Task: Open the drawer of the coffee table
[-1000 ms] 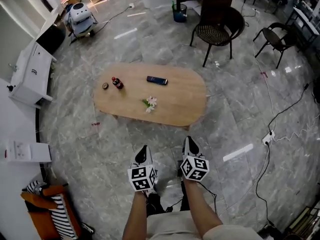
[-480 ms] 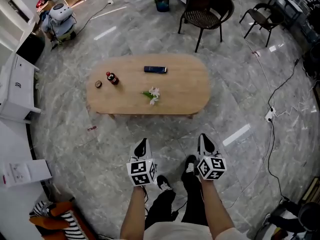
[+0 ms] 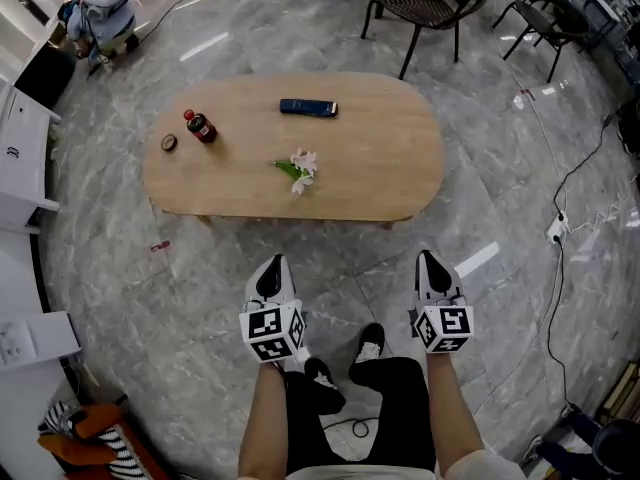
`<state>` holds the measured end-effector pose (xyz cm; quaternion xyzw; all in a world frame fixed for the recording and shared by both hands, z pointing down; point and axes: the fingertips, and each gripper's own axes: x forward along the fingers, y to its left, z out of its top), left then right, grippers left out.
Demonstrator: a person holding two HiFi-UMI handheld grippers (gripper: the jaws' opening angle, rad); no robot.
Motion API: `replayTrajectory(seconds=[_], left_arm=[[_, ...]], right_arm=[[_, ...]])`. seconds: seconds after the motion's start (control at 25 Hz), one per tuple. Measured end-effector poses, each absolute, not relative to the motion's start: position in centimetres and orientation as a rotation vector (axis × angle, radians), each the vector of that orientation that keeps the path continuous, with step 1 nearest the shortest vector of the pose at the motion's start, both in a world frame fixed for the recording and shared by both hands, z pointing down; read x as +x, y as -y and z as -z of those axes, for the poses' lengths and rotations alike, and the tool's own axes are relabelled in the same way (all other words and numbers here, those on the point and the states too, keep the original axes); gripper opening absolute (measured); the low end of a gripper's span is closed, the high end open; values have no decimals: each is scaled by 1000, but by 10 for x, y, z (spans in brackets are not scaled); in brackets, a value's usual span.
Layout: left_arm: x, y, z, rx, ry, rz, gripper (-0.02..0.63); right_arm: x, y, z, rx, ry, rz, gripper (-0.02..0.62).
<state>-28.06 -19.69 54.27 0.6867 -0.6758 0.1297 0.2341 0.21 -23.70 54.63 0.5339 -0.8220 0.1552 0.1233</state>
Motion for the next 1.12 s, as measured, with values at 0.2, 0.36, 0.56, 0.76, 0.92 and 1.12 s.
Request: replayTrajectory(seconds=[0.2,0.36,0.56,0.76,0.92,1.12], left_arm=[[-288,220,-641,1907,1918,-313,9],[-294,233,-708,1924,1960,-295,11],[-299,248,-763,1981,1993,-297,11],[-306,260,-793,2040,1995,-276,11],[-295,262,-813,2112,1964,-355,11],[-309,276,-819,2110,2001,-384,14]], right_arm=[[8,263,-644,1585,2429,-387,17],[13,283,-707,1605,2446,-333,17],[10,299,-755,1573,2490,-227,17],[-3,304,-780,1524,2521,-111,18],[2,306,-792,1544,2517,-120,64],[19,320,-797,1591,2552,-249,164]])
